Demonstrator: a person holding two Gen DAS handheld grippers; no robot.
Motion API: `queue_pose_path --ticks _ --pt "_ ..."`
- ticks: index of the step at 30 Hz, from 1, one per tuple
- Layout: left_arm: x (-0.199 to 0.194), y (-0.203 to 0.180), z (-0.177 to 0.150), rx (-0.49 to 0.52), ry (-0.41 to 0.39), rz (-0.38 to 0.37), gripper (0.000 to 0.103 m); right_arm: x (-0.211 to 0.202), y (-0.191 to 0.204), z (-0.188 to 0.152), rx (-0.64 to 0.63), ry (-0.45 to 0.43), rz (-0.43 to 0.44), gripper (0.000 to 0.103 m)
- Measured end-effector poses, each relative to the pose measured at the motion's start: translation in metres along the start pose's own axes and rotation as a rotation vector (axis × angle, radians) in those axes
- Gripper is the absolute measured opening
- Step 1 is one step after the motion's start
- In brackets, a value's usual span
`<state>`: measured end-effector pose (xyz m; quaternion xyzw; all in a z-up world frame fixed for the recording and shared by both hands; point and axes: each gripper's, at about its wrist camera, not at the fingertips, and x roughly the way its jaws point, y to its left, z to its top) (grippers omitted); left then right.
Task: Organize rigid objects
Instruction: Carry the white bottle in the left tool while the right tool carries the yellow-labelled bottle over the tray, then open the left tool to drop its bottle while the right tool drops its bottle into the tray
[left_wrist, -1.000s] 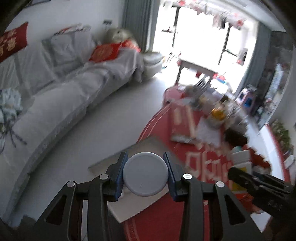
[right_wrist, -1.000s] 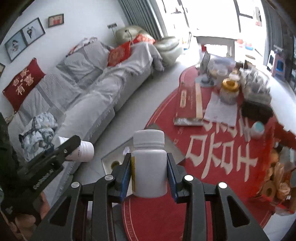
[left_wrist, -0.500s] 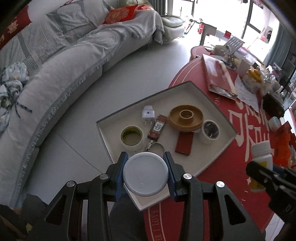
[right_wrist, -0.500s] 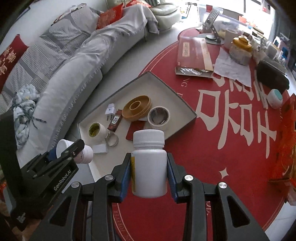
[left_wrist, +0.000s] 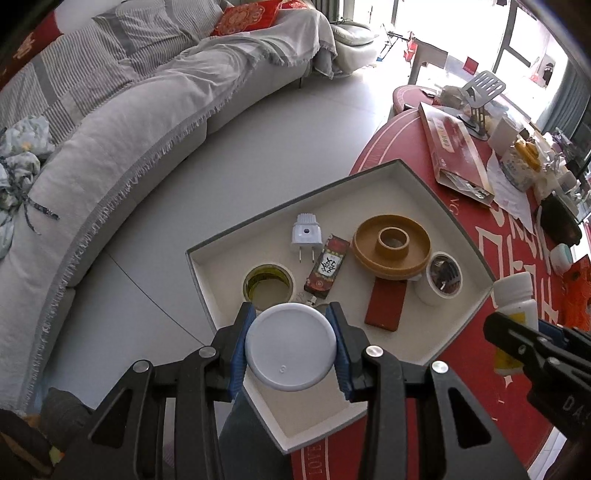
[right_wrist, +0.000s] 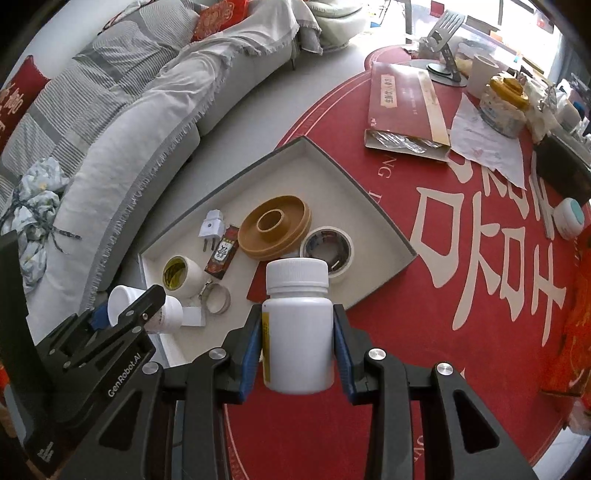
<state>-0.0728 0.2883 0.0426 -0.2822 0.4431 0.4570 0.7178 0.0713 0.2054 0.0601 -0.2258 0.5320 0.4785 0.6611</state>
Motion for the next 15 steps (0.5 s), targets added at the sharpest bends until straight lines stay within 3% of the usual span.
queue_pose_path --ticks 15 --pt "0.027 -0.008 0.009 0.023 0.037 0.013 0.042 0.026 -0.01 0.012 0.01 0.032 -0.008 0.037"
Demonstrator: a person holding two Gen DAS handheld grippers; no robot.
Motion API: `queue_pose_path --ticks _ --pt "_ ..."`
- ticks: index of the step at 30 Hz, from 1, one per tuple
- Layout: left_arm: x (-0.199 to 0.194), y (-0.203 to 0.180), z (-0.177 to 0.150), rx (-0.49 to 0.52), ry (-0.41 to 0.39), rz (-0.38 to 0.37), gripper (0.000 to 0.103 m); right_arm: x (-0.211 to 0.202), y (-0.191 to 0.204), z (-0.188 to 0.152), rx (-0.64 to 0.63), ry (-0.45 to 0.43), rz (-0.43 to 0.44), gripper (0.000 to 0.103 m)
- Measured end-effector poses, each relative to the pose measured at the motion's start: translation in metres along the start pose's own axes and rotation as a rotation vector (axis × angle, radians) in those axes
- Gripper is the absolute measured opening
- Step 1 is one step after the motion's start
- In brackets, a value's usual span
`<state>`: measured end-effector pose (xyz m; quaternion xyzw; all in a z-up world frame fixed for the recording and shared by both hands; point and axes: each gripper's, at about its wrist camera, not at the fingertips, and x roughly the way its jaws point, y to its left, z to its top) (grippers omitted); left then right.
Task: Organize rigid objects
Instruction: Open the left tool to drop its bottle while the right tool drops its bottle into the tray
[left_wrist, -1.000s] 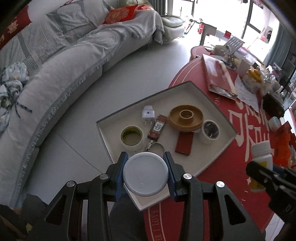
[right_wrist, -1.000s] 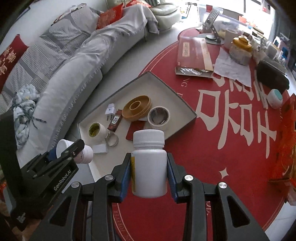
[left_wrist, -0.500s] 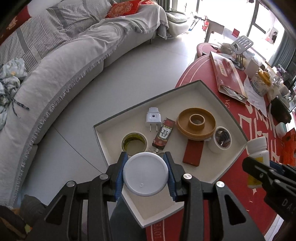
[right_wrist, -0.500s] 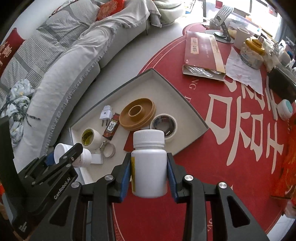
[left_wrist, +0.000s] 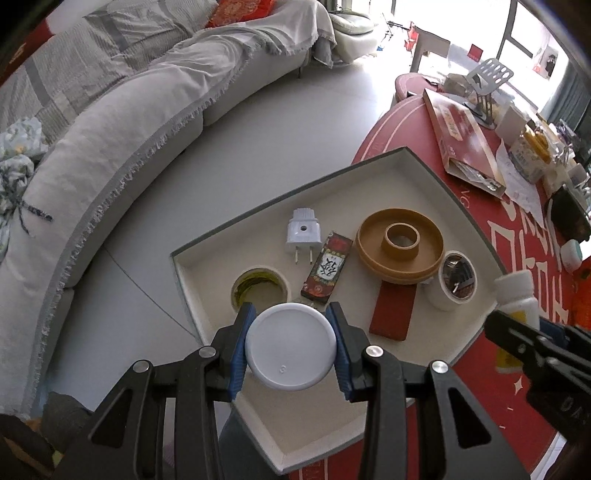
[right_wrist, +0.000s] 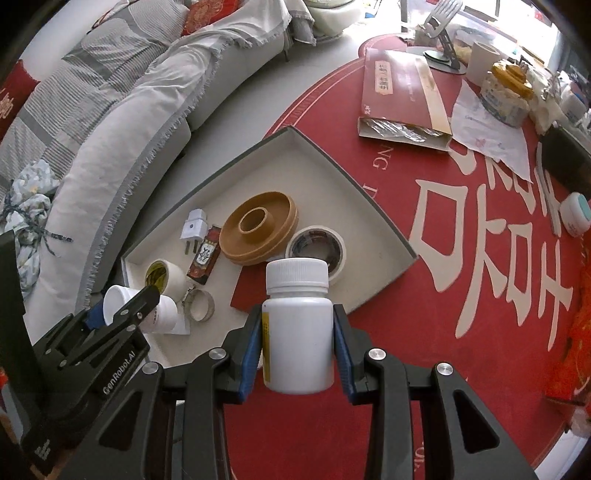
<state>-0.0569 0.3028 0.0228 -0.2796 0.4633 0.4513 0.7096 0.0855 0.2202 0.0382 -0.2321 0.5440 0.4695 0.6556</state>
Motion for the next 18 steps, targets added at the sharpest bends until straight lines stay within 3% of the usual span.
queue_pose_path --ticks 4,6,7,9,13,16,18 --pt "0.011 -0.009 0.005 0.032 -0.005 -0.015 0.043 0.021 0.007 0.009 -0.019 0.023 -0.002 0.037" --pt "0.015 -0.012 0.005 0.055 -0.005 -0.013 0.064 0.034 0.01 0.013 -0.029 0.051 0.005 0.037" --pt "0.017 -0.012 0.005 0.062 -0.005 0.008 0.066 0.039 0.01 0.015 -0.031 0.061 0.011 0.038" --pt "0.018 -0.008 0.005 0.057 -0.021 0.034 0.08 0.044 0.01 0.017 -0.036 0.068 -0.003 0.047" --pt "0.012 0.009 0.006 -0.007 -0.048 0.007 0.094 0.035 -0.001 0.016 -0.025 0.026 -0.031 0.088" --pt "0.001 0.01 0.006 -0.005 -0.105 0.017 0.101 0.021 -0.006 0.011 -0.015 -0.002 -0.03 0.088" --pt "-0.005 0.014 0.007 -0.031 -0.115 -0.042 0.102 0.012 -0.005 0.007 -0.015 -0.017 -0.028 0.088"
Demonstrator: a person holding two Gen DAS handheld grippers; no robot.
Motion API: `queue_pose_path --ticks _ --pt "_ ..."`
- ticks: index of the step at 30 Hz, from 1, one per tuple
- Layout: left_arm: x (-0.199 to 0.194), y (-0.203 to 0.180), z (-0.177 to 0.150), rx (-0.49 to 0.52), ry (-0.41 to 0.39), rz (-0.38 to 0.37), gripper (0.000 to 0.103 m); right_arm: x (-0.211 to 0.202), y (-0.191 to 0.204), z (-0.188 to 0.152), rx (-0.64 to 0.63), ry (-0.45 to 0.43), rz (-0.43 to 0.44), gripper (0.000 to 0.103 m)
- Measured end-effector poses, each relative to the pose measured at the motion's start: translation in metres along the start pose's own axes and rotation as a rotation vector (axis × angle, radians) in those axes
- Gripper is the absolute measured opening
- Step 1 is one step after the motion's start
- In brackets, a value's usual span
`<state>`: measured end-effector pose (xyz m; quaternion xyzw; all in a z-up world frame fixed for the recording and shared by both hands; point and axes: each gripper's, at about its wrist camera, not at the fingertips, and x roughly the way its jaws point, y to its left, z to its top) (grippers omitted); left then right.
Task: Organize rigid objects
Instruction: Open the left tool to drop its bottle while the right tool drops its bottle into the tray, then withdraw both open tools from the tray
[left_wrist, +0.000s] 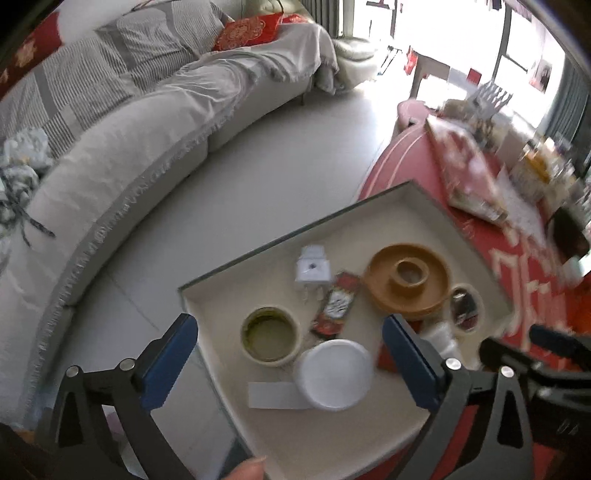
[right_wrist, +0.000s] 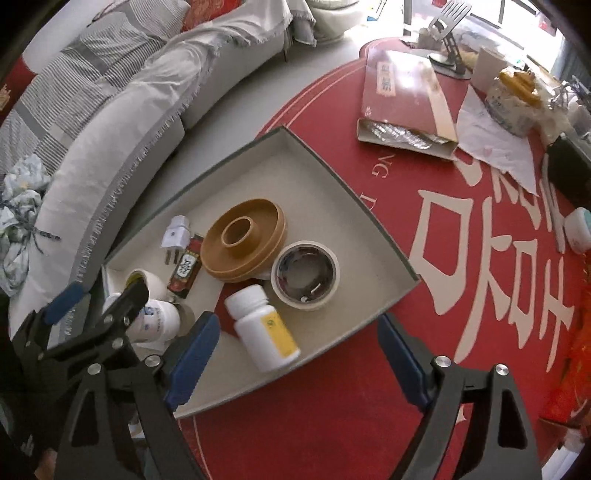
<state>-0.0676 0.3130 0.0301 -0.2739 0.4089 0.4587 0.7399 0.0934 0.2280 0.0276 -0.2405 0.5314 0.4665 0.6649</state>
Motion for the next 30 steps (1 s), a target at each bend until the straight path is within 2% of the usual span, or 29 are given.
queue_pose_path --ticks 1,3,4,5,6,11,15,30 --pt "-0.001 0.002 0.001 -0.012 0.018 -0.041 0.102 -0.006 0.001 -0.002 -0.001 -0.01 0.005 0.088" --pt "-0.002 0.004 0.001 -0.022 0.043 -0.065 0.102 -0.013 0.005 -0.004 -0.008 -0.018 0.019 0.088" --pt "-0.003 0.005 0.001 -0.028 0.048 -0.051 0.102 -0.017 0.007 -0.005 -0.012 -0.02 0.029 0.093" --pt "-0.004 0.006 0.001 -0.035 0.053 -0.024 0.102 -0.018 0.009 -0.006 -0.014 -0.019 0.034 0.103" --pt "-0.004 0.007 0.0 -0.037 0.058 -0.016 0.102 -0.022 0.01 -0.007 -0.014 -0.026 0.018 0.102" --pt "-0.006 0.008 -0.004 -0.036 0.076 0.013 0.102 -0.029 0.013 -0.011 -0.013 -0.025 0.056 0.102" --pt "-0.009 0.009 -0.009 -0.026 0.081 0.024 0.102 -0.032 0.014 -0.013 0.001 -0.024 0.037 0.102" --pt "-0.016 0.007 -0.017 -0.007 0.088 0.032 0.102 -0.04 0.016 -0.018 0.004 -0.021 0.023 0.102"
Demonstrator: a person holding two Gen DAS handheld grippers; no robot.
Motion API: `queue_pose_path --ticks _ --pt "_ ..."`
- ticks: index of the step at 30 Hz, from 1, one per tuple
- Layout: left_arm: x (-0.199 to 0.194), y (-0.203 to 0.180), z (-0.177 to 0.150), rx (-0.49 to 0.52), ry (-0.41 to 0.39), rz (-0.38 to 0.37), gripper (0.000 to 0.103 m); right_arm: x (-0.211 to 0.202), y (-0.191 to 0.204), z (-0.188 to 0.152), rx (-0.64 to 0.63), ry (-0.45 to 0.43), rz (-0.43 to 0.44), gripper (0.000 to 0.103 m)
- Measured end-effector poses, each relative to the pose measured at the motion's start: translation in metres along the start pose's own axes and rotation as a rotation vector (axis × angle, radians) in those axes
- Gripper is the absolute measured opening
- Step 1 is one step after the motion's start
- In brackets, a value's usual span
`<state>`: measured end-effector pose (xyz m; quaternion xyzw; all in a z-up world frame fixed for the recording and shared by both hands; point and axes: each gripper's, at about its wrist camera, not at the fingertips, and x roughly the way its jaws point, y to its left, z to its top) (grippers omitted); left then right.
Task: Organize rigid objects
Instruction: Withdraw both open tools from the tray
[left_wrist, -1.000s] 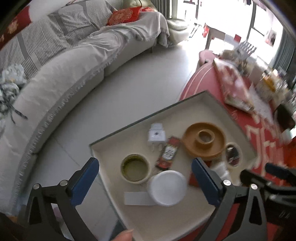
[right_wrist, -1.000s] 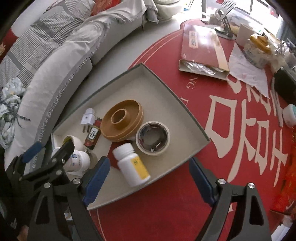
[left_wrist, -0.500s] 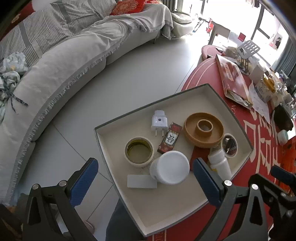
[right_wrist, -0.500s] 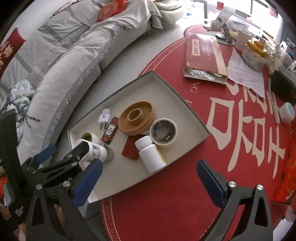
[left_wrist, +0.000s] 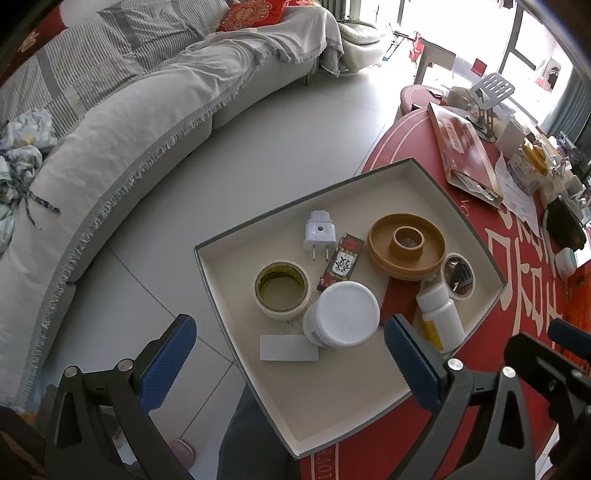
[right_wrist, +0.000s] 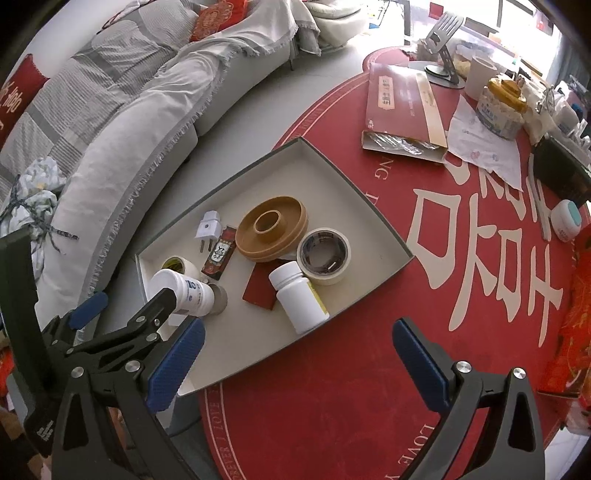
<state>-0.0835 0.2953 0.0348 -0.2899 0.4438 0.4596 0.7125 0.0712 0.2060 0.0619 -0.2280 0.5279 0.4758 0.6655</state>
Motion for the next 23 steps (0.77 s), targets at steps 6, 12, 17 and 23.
queue_pose_path --ticks 6,12,17,23 --pt "-0.001 0.002 -0.005 0.0 0.012 0.002 0.102 -0.003 0.006 -0.003 -0.015 0.004 -0.009 0.102" --pt "-0.001 0.004 -0.007 0.005 0.026 0.008 0.102 -0.005 0.015 -0.006 -0.034 0.007 -0.008 0.102" --pt "-0.001 0.004 -0.008 0.006 0.03 0.011 0.102 -0.007 0.018 -0.007 -0.042 0.006 -0.009 0.102" --pt "-0.001 0.008 -0.007 -0.01 0.026 0.008 0.102 -0.009 0.021 -0.006 -0.046 0.003 -0.014 0.102"
